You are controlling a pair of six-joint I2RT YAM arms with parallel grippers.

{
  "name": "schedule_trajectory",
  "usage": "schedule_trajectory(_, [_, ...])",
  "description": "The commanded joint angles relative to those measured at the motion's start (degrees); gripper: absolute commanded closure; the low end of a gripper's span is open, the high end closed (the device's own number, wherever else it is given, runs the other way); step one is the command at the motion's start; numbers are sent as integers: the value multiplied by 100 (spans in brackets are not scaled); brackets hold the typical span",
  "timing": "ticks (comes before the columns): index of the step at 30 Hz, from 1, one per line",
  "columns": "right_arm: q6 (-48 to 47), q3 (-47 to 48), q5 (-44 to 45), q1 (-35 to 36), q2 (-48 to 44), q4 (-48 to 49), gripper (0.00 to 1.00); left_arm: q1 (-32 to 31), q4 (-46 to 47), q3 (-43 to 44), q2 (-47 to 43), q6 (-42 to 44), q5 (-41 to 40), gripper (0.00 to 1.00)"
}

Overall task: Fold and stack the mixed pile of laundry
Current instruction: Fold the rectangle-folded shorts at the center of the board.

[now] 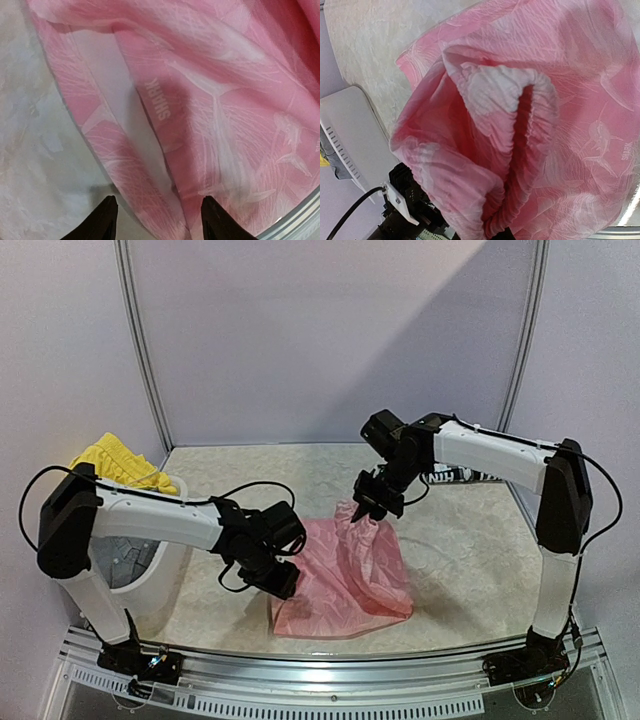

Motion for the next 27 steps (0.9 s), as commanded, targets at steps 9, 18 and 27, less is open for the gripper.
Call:
schedule_trajectory(9, [450, 263, -218, 273, 359, 642, 100, 72, 16, -571, -676, -410, -145, 44])
schedule_trajectory(18, [484, 621, -240, 407, 631, 636, 100, 72, 392, -945, -597, -504, -48, 49])
schedule_trajectory(27, [452, 614, -497, 534, 1175, 874, 94, 72, 281, -947, -825, -629, -93, 50])
